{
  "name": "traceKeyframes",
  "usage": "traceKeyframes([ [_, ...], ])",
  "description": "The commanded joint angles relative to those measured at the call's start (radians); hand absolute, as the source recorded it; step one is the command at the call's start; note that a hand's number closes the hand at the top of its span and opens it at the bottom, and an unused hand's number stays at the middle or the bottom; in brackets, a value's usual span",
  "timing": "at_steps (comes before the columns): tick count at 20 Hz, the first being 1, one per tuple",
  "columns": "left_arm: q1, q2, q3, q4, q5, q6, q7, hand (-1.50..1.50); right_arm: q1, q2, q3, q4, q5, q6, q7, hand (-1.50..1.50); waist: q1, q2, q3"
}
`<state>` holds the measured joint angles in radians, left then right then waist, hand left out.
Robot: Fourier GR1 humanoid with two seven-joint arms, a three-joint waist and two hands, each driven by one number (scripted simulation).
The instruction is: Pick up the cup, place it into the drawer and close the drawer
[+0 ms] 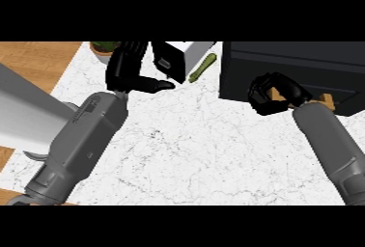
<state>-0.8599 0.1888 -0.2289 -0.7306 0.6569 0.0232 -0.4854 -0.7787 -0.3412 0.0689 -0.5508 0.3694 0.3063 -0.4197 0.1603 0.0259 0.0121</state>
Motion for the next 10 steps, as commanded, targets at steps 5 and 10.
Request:
traceKeyframes([
  [5, 0.039, 0.016, -0.008, -0.030, 0.006, -0.038, 0.011, -1.50, -0.163, -0.138, -0.098, 0.016, -0.029, -0.042, 0.064, 1.50, 0.056, 0.020, -0.008],
  [10, 0.047, -0.001, -0.012, -0.043, 0.013, -0.054, 0.007, -1.50, -0.164, -0.145, -0.111, -0.010, -0.059, -0.002, 0.084, 1.50, 0.063, 0.025, -0.010],
])
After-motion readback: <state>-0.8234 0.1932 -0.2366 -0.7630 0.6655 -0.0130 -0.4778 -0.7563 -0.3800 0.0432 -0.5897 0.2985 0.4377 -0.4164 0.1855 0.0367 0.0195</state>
